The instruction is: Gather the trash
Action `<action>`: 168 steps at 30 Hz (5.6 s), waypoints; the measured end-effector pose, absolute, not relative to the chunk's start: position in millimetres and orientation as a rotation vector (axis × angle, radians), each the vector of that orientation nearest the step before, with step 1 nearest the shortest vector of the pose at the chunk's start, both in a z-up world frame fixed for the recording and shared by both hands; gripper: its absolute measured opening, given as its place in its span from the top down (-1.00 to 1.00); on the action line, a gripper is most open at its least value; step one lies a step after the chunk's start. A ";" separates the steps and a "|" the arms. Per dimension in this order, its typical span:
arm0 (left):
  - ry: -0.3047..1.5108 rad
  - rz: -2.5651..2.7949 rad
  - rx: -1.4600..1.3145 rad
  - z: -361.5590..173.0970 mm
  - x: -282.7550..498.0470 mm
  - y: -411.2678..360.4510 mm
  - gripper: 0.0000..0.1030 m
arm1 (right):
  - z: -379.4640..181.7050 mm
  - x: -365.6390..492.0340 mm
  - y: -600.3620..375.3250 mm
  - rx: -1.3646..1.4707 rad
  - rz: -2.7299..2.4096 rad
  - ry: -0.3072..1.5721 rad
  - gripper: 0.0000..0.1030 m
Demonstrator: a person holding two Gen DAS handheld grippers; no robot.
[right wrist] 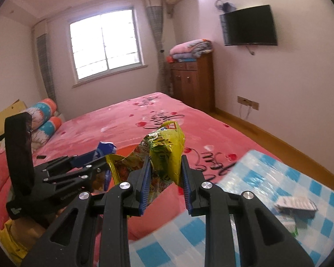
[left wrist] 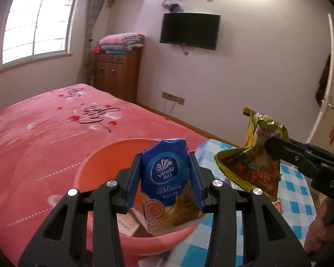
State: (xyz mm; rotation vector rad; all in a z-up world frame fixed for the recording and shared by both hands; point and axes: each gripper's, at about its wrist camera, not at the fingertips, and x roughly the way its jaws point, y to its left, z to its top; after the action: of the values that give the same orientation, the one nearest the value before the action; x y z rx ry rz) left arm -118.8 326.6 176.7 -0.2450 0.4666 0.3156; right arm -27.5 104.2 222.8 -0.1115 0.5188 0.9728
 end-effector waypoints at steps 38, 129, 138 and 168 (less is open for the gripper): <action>0.360 0.280 -0.088 167.3 -132.9 296.4 -0.72 | 156.1 -19.3 29.5 0.019 0.678 0.503 -0.90; 0.895 0.010 -0.111 54.5 200.9 79.5 -0.72 | 28.0 25.6 -206.0 0.432 0.469 0.794 -0.90; 0.997 0.036 -0.070 29.5 213.1 81.5 -0.49 | 27.6 26.7 -206.7 0.424 0.478 0.799 -0.90; 0.912 -0.203 -0.058 53.8 45.8 38.1 -0.46 | 29.3 32.9 -259.8 0.512 0.401 0.775 -0.90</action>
State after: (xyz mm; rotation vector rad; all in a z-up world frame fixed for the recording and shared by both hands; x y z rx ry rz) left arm 45.8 38.1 53.8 -0.0581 0.9119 -0.2028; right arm 32.9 -259.8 29.3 0.5122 0.7751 0.4009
